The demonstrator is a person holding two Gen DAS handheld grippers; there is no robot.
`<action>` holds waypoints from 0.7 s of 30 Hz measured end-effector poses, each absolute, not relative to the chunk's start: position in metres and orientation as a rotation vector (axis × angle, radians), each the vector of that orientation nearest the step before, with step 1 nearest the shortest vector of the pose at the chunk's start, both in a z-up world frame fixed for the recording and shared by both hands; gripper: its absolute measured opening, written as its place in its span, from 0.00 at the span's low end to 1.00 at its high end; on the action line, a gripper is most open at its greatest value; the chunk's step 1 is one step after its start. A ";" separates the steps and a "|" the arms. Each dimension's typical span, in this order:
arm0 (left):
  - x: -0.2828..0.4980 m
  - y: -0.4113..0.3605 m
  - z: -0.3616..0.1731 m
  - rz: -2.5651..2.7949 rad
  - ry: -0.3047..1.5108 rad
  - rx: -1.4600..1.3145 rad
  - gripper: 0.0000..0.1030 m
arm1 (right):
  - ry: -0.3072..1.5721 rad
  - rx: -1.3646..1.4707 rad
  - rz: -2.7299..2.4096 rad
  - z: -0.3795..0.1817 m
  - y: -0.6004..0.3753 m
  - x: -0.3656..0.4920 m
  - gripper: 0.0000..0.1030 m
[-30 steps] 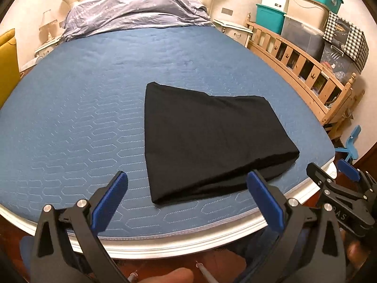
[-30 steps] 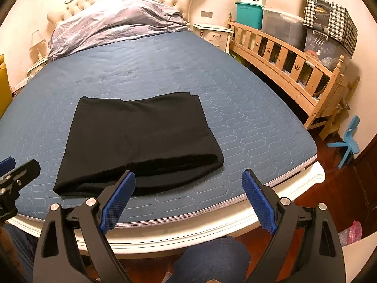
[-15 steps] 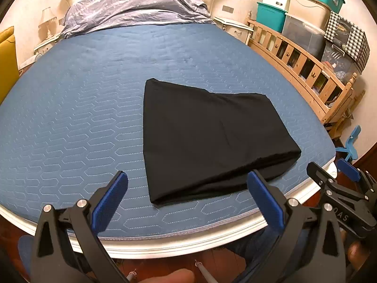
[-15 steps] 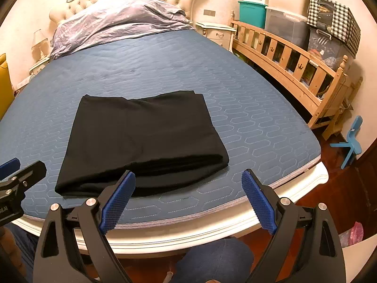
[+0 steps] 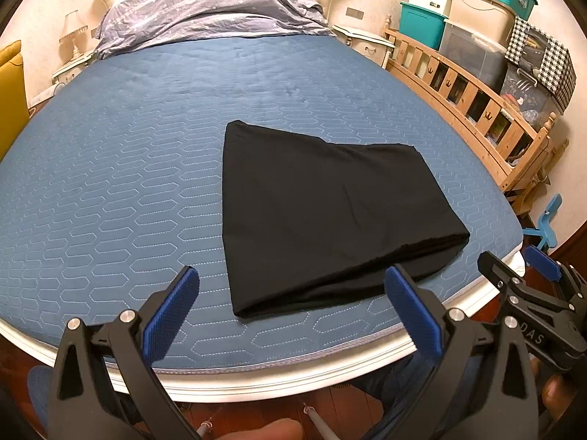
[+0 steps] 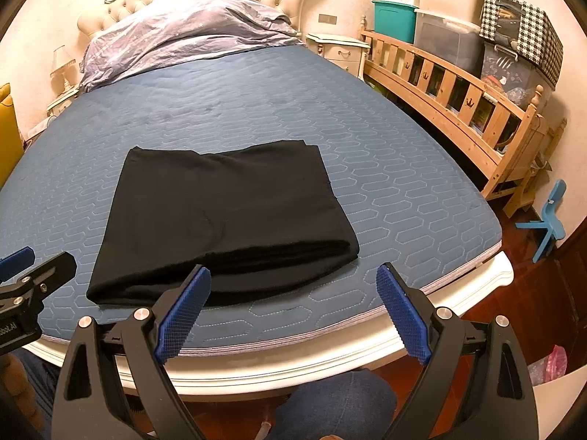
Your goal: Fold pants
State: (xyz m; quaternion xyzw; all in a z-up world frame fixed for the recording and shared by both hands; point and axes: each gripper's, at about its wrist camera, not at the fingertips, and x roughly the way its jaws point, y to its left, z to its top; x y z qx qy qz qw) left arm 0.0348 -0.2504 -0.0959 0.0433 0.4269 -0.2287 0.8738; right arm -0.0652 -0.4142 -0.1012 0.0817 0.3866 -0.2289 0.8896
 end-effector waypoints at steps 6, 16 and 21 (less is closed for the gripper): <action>0.035 -0.251 -0.096 -0.479 0.892 0.091 0.98 | 0.801 0.172 -0.473 -0.101 -0.414 -0.064 0.86; 0.034 -0.252 -0.096 -0.481 0.889 0.095 0.98 | 0.792 0.177 -0.468 -0.097 -0.414 -0.065 0.86; 0.035 -0.253 -0.094 -0.485 0.888 0.098 0.98 | 0.792 0.178 -0.466 -0.097 -0.415 -0.065 0.86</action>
